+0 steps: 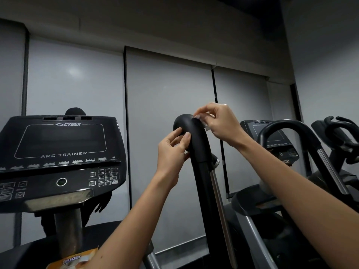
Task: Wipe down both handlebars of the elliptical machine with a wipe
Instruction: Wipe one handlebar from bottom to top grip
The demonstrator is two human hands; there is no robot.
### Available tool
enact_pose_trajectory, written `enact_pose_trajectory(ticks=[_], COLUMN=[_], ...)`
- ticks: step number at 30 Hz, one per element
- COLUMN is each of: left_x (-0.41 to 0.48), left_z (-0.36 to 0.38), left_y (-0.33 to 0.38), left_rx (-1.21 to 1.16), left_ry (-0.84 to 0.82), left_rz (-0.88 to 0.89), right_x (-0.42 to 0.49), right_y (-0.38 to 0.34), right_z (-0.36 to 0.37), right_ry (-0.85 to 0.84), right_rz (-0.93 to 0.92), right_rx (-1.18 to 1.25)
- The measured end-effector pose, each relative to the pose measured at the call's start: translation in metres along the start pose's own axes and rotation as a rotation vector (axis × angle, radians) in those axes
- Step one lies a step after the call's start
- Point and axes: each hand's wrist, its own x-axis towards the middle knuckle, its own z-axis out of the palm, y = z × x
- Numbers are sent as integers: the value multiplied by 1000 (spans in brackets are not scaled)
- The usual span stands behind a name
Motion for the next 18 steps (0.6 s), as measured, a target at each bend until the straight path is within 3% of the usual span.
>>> enact_pose_trajectory(ticks=[5, 10, 15, 18], left_x=[2, 1, 0, 1], left_z=[0, 1, 1, 1], left_y=[-1, -1, -1, -2], left_rx=[-11, -12, -9, -8], left_ry=[0, 14, 6, 8], left_rz=[-9, -15, -15, -14], right_x=[-48, -103, -103, -92], right_y=[-5, 1, -1, -7], right_z=[-3, 3, 2, 7], right_ry=[14, 35, 123, 245], right_rz=[-284, -425, -291, -85], right_rx=[-196, -334, -115, 170])
